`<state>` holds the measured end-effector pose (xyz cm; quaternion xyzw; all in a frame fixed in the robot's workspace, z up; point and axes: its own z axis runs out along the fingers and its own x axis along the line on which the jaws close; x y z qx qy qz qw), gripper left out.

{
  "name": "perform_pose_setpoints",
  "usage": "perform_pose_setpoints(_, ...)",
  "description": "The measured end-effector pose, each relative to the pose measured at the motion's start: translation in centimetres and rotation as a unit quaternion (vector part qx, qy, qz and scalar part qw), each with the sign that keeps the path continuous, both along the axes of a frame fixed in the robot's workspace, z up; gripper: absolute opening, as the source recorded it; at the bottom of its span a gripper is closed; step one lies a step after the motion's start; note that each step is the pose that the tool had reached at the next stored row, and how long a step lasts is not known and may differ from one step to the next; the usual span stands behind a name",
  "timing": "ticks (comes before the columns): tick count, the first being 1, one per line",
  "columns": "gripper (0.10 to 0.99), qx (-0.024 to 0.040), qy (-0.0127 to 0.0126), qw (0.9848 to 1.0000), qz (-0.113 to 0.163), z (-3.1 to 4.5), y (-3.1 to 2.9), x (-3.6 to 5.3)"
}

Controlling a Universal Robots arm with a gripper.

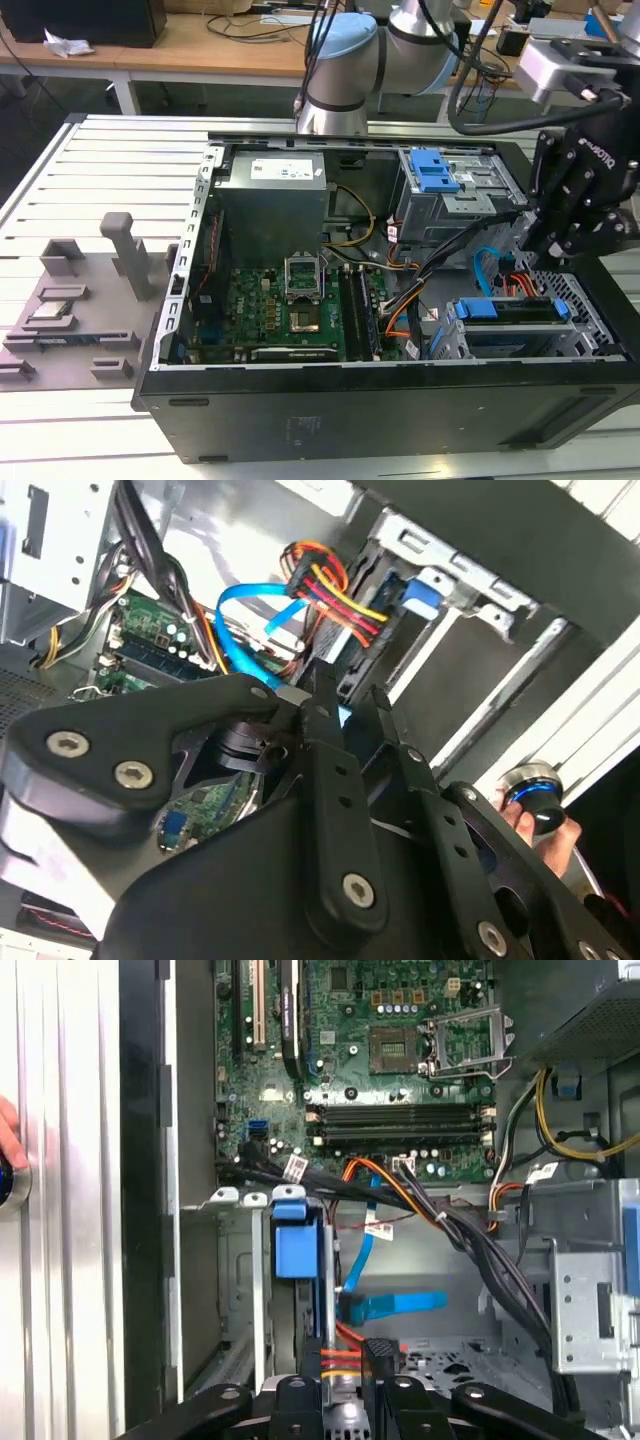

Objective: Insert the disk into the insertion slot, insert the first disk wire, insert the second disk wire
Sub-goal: 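Insert the second disk wire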

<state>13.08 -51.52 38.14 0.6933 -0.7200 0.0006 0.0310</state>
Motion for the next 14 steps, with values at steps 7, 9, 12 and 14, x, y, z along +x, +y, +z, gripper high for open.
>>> perform_pose_setpoints(7, 0.302, 0.0001, 0.0000, 0.9999, 0.011, -0.93, 0.83, -1.80)
perform_pose_setpoints(9, 0.302, -0.0015, 0.0000, 0.9999, 0.016, -1.19, 0.84, -1.90)
perform_pose_setpoints(12, 0.302, -0.0081, 0.0001, 0.9997, 0.021, -1.28, 0.83, -1.95)
perform_pose_setpoints(14, 0.286, -0.0081, 0.0001, 0.9997, 0.021, -1.27, 0.84, -1.95)
